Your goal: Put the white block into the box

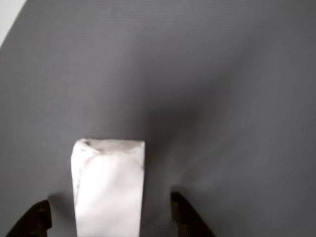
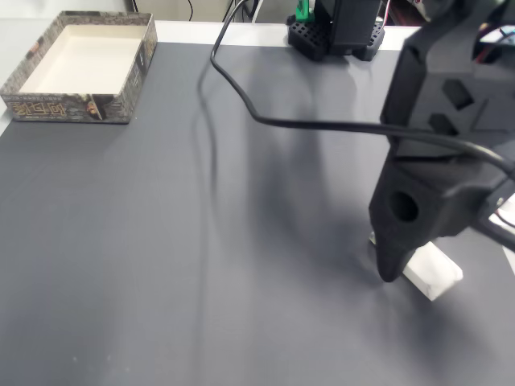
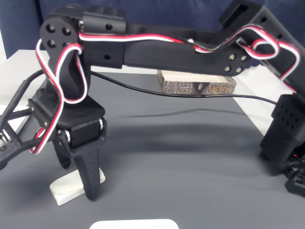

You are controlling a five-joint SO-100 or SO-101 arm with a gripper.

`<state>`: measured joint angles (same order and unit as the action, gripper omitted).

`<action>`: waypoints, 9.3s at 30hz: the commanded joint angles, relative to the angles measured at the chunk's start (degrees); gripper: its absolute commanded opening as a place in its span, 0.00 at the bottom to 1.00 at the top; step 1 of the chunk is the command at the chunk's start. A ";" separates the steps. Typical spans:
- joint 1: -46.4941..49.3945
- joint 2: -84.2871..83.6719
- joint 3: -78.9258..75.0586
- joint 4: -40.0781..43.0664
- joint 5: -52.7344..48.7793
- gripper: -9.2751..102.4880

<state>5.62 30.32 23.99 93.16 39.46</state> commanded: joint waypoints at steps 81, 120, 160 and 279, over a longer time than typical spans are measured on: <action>7.47 33.66 19.69 5.27 -3.43 0.07; 66.36 51.42 38.85 -0.26 23.82 0.07; 73.39 16.35 13.36 -0.09 36.74 0.07; 14.59 83.32 73.56 -3.08 -14.94 0.07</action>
<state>23.73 110.21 97.56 89.91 26.54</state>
